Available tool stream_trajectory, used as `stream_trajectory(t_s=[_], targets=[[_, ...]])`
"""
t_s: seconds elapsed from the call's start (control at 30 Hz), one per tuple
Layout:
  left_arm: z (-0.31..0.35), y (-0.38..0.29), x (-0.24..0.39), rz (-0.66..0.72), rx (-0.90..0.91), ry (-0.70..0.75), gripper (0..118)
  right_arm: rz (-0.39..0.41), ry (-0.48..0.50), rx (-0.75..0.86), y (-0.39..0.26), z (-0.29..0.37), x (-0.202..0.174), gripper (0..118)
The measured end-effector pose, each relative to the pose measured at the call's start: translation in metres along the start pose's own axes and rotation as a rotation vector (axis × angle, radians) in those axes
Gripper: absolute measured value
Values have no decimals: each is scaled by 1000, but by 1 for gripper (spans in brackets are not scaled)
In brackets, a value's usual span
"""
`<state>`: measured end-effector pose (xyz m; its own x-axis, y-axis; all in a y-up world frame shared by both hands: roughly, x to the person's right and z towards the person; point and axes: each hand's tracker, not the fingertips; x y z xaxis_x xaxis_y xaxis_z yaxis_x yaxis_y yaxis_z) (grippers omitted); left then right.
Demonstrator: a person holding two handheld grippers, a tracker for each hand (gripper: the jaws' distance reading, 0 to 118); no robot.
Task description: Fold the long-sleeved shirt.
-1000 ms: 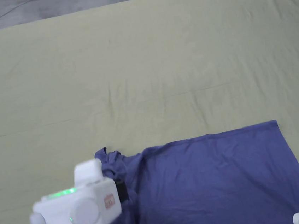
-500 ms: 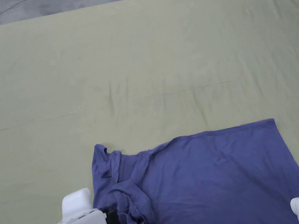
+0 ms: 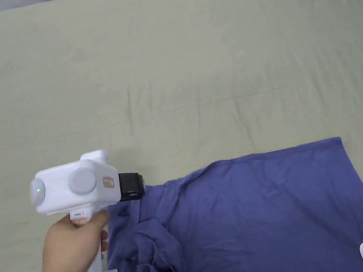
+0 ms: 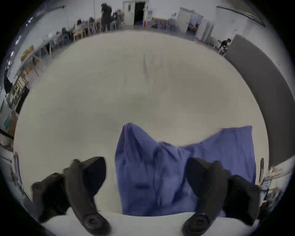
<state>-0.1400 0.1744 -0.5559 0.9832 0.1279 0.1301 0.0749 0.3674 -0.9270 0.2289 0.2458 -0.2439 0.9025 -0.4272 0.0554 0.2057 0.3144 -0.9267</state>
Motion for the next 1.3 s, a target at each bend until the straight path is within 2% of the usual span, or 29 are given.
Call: stream_trajectory(t_s=[0.03,0.07,0.1,0.2,0.27,0.33,0.4,0.43,0.5,0.53,0.57,0.63,0.73,0.77,0.8,0.83,0.87,0.93,0.97,1.03,1.13,1.3], targets=[[-4,15,-1,-7,8,1,79,-4,-11,-6,3,0,4,2],[-14,19,1,-21,-4,8,37,-7,-31,-13,9,0,10,2],[-20,19,5,-53,-38,28,27,-8,-49,-14,16,1,16,2],[-1,15,22,-156,-17,37,19,-16,-79,-23,41,6,34,2],[13,11,19,-105,-7,-63,18,-16,-81,-16,66,10,48,2],[33,7,16,13,-25,-183,18,-10,-98,4,103,10,62,2],[52,10,10,36,20,-191,17,-15,-137,5,152,0,81,2],[49,19,3,25,25,-175,18,-26,-144,3,173,-7,89,11],[60,29,-5,24,57,-153,17,-47,-137,-48,220,-27,106,110],[63,33,-7,32,58,-156,17,-67,-125,-92,238,-39,114,118],[61,34,-7,38,60,-156,18,-140,-100,-99,252,-51,123,116],[62,38,-7,32,57,-145,17,-247,-171,-95,285,-59,137,116],[55,36,-5,23,51,-142,17,-313,-226,-176,295,-88,145,104],[53,37,-7,26,45,-141,17,-336,-241,-178,295,-93,145,104],[50,38,-8,26,39,-140,17,-333,-260,-189,289,-106,142,82],[48,34,-9,29,37,-138,18,-315,-293,-204,288,-112,138,47],[45,35,-12,39,35,-136,17,-285,-345,-207,287,-117,134,21],[41,36,-16,46,29,-137,17,-221,-347,-198,288,-121,132,21],[41,32,-18,48,28,-135,17,-213,-352,-195,288,-120,131,18],[42,30,-20,52,27,-138,17,-153,-342,-173,288,-113,129,6],[53,25,-21,54,44,-160,17,-72,-341,-142,285,-99,125,5],[98,2,-14,-2,111,-189,17,44,-304,-18,248,-38,96,5]])
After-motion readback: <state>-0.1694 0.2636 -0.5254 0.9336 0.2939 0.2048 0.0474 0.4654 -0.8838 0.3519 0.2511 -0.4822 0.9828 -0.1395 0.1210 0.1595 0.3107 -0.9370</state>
